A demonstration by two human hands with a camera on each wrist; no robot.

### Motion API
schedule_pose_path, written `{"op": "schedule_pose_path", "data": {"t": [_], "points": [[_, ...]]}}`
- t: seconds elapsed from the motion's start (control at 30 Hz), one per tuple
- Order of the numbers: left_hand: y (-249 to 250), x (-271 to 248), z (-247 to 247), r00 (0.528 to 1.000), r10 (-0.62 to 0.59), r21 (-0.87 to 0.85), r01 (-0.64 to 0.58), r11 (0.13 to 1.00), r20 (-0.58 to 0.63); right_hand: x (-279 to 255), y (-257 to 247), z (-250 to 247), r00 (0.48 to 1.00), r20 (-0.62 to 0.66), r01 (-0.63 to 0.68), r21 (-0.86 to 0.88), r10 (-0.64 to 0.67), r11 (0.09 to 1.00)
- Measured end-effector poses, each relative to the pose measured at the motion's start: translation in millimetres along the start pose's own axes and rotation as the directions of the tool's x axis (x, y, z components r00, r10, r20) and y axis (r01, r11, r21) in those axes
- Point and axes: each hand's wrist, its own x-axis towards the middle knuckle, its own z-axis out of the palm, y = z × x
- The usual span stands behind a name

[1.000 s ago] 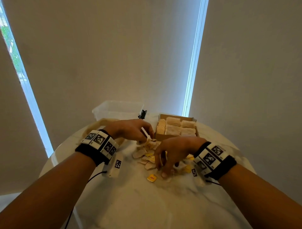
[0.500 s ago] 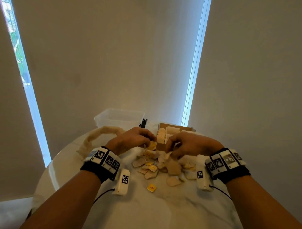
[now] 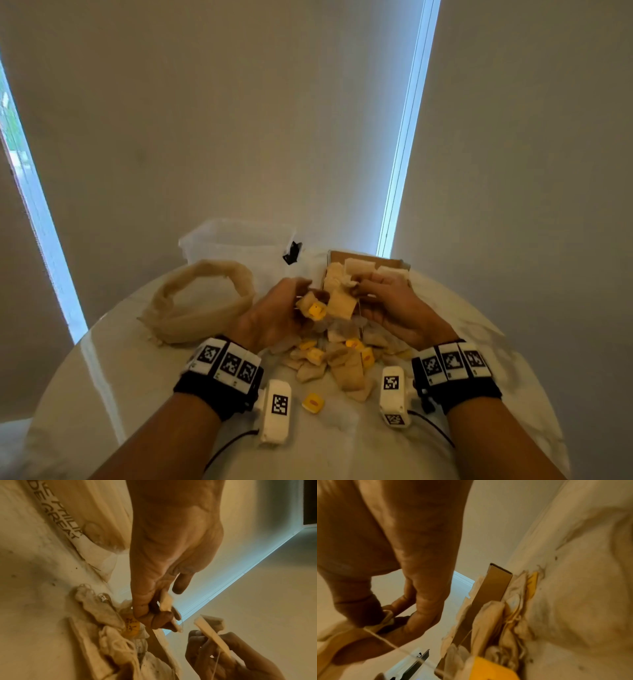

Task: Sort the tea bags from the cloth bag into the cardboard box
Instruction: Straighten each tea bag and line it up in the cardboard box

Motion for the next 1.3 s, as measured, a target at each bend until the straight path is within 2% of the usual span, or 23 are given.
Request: {"op": "schedule_pose_path", "data": {"t": [0.1, 0.2, 0.3, 0.5, 0.63, 0.87, 0.97, 1.03, 1.13, 1.2, 1.3], "points": [[4.6, -14.4, 5.8, 0.998, -0.028, 0.062, 0.024, 0.998, 0.056, 1.7, 3.9, 1.8, 1.000, -0.003, 0.021, 0.033, -0.021, 0.999], [-0.8, -17.6, 10.1, 0.991, 0.051, 0.183, -0.073, 0.980, 0.121, 0.7, 8.3, 4.5, 0.999, 0.035, 0.018, 0.001, -0.018, 1.000], [-7.3, -11.3, 7.1, 0.983, 0.153, 0.273, -0.176, 0.946, 0.103, 0.7, 11.1, 2.0, 0.999, 0.049, -0.009, -0.067, 0.012, 0.998], [-1.2, -9.4, -5.2, 0.979, 0.195, 0.233, -0.203, 0.951, 0.054, -4.6, 4.3, -3.8, 0.999, -0.040, 0.012, -0.039, -0.013, 0.999], [-0.7, -10.9, -8.1, 0.975, 0.222, 0.180, -0.223, 0.958, 0.028, -7.1, 1.7, -3.3, 0.998, -0.050, 0.040, -0.018, -0.041, 0.999], [0.5, -13.3, 0.7, 0.962, 0.261, 0.175, -0.270, 0.947, 0.076, -9.5, 6.9, 6.1, 0.999, -0.053, -0.017, -0.152, 0.009, 0.988], [-1.8, -11.9, 2.9, 0.959, 0.266, 0.293, -0.282, 0.914, 0.095, -11.9, 7.3, 9.3, 0.999, -0.030, -0.022, -0.207, 0.016, 0.978], [-2.9, -12.0, 3.8, 0.943, 0.326, 0.383, -0.323, 0.865, 0.058, -12.9, 6.8, 10.0, 0.999, -0.032, -0.032, -0.246, 0.025, 0.969], [-3.6, -5.9, -1.3, 0.918, 0.396, 0.387, -0.364, 0.847, -0.005, -13.0, 4.7, 5.8, 0.999, -0.041, -0.037, -0.276, 0.026, 0.961], [-2.9, -3.6, -6.5, 0.916, 0.400, 0.389, -0.362, 0.847, -0.018, -12.4, 1.9, 0.8, 0.998, -0.055, -0.008, -0.300, -0.009, 0.954], [-2.4, -3.0, -13.5, 0.932, 0.363, 0.389, -0.332, 0.859, -0.006, -11.8, -3.4, -5.3, 0.995, -0.066, 0.063, -0.194, -0.077, 0.979]]}}
